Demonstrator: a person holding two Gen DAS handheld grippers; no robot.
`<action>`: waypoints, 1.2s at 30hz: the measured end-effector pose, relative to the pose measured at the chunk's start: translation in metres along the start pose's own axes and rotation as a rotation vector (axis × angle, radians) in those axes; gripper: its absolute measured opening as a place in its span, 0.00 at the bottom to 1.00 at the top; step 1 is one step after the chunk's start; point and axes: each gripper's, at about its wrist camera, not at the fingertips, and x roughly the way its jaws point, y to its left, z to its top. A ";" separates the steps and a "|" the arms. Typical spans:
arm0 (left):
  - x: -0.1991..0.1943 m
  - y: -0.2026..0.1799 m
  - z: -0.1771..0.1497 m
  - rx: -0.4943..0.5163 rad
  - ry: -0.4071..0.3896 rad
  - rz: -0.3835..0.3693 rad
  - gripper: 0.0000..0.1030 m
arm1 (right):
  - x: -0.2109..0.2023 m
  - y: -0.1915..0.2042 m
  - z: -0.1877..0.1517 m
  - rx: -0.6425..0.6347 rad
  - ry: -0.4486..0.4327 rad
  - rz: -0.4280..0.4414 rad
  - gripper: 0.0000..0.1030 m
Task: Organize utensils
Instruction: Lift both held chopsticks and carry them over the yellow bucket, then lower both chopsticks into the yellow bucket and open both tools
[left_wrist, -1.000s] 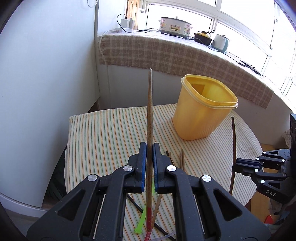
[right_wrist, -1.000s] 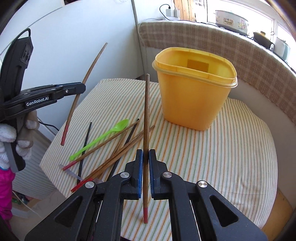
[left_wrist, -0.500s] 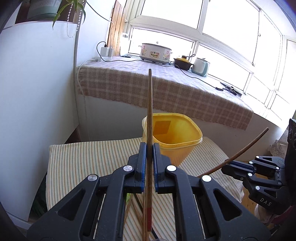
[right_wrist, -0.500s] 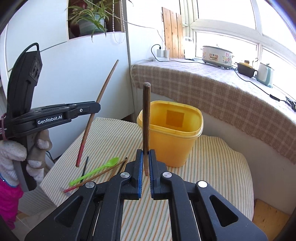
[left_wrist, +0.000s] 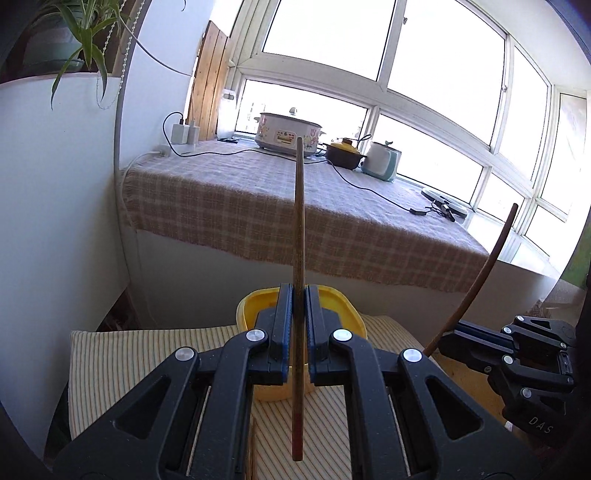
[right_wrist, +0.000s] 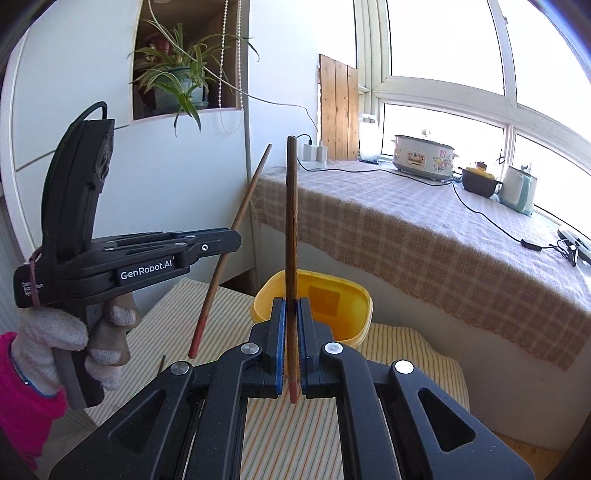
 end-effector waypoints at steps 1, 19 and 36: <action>0.002 -0.001 0.003 -0.002 -0.007 -0.002 0.05 | 0.001 -0.002 0.004 0.000 -0.009 -0.001 0.04; 0.053 0.000 0.037 -0.016 -0.081 0.033 0.05 | 0.042 -0.024 0.062 0.005 -0.071 -0.056 0.04; 0.073 0.017 0.012 -0.030 -0.062 0.074 0.05 | 0.083 -0.045 0.028 0.087 0.052 -0.049 0.04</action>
